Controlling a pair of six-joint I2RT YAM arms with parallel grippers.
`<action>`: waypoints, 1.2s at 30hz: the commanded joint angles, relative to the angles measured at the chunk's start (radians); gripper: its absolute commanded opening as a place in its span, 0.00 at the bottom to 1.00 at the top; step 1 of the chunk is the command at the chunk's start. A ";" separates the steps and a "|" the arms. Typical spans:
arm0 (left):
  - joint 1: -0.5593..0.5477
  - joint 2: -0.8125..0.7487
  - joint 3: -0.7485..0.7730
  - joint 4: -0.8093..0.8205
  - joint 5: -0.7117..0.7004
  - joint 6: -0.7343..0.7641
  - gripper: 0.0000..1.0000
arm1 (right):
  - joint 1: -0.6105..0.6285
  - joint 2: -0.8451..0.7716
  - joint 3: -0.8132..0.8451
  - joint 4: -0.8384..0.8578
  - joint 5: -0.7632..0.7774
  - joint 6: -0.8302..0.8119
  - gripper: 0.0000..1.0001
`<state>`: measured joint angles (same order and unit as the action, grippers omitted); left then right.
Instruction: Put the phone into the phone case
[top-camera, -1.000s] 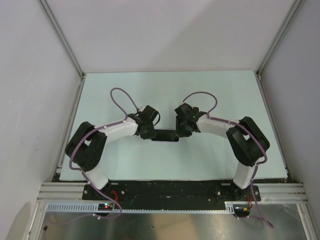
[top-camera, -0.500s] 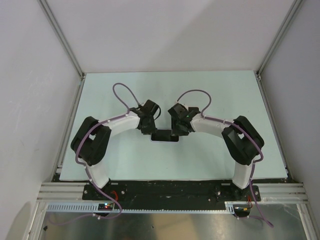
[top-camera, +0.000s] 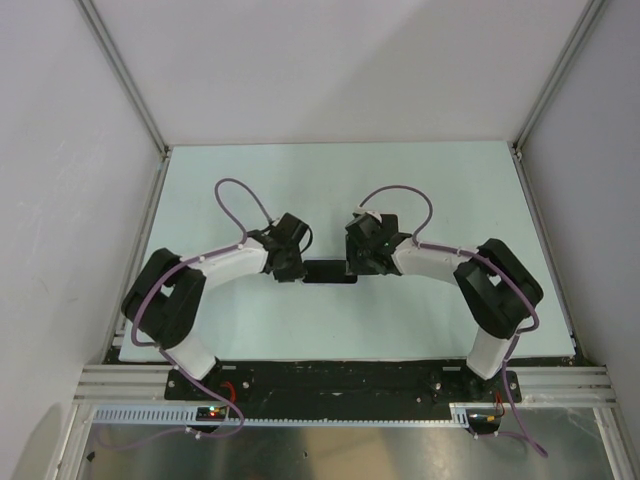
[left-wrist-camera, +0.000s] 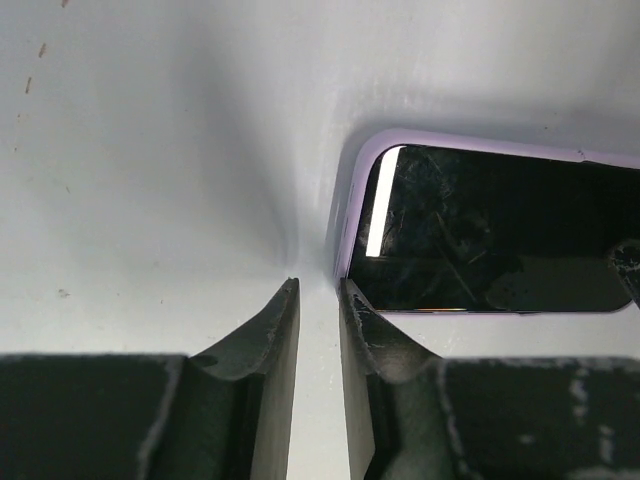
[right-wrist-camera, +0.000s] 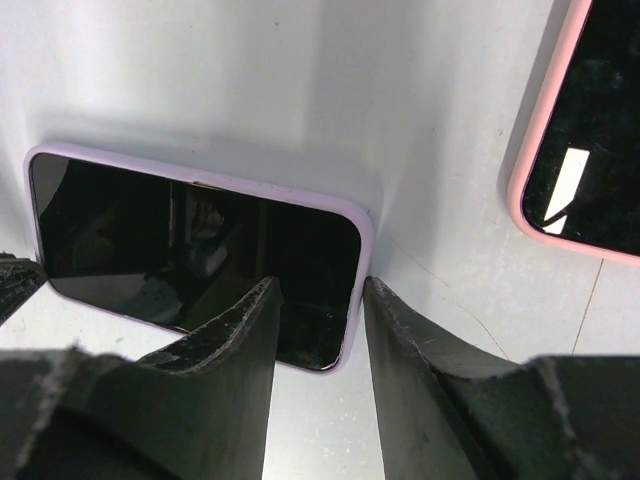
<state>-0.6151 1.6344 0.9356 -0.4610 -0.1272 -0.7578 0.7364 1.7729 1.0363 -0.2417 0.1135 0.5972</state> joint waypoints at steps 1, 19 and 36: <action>0.016 -0.023 0.011 -0.060 0.000 0.045 0.27 | 0.028 -0.034 -0.048 -0.009 -0.065 -0.109 0.45; 0.135 -0.440 -0.147 -0.037 0.053 -0.039 0.42 | 0.120 -0.144 -0.049 0.279 -0.205 -0.718 0.57; 0.265 -0.596 -0.259 -0.001 0.150 -0.036 0.66 | 0.092 0.040 0.118 0.140 -0.376 -0.937 1.00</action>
<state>-0.3729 1.0637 0.6815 -0.4919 -0.0170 -0.8040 0.8162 1.7721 1.0813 -0.0479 -0.2535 -0.2646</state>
